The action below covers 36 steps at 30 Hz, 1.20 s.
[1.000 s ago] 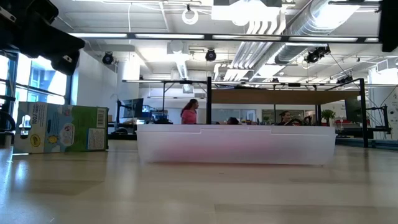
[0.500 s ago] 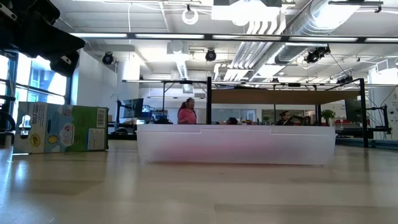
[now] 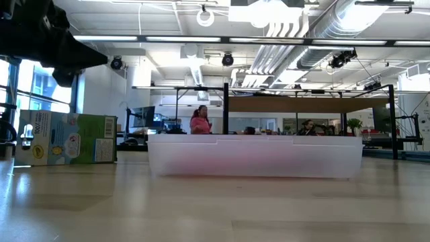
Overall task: Pack school essentials
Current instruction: Put the sticky notes into the supply box
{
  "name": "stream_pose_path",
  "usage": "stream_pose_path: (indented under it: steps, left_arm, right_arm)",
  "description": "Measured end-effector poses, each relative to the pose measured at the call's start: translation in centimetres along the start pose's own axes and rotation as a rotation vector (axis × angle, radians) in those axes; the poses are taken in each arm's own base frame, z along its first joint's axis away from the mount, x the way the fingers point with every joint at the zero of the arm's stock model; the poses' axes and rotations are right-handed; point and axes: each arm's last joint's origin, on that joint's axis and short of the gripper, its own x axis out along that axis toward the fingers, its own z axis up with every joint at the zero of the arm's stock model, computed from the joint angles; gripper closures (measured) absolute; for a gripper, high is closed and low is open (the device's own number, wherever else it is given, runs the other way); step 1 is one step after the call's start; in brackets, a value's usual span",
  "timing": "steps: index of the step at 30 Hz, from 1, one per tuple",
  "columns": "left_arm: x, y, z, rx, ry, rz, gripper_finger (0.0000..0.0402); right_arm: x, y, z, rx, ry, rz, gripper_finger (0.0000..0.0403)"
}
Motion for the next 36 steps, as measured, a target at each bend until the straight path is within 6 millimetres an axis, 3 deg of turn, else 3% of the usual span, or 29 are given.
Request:
stream_pose_path:
  steps: [13, 25, 30, 36]
  left_arm:
    - [0.0, 0.0, 0.0, 0.000, 0.002, -0.006, 0.0401]
    - [0.0, 0.0, 0.0, 0.000, 0.002, -0.007, 0.0401]
    - [0.0, 0.0, 0.0, 0.000, 0.002, -0.007, 0.0401]
    - [0.0, 0.0, 0.0, 0.000, 0.002, -0.007, 0.0401]
  right_arm:
    - [0.2, 0.5, -0.7, -0.184, 0.010, 0.004, 0.0121]
    - [3.5, 1.7, -1.9, -0.295, 0.081, -0.120, 0.0114]
    - [4.4, 2.3, -2.0, -0.383, 0.105, -0.091, 0.0113]
    - [4.7, 2.6, -2.4, -0.470, 0.102, -0.098, 0.0082]
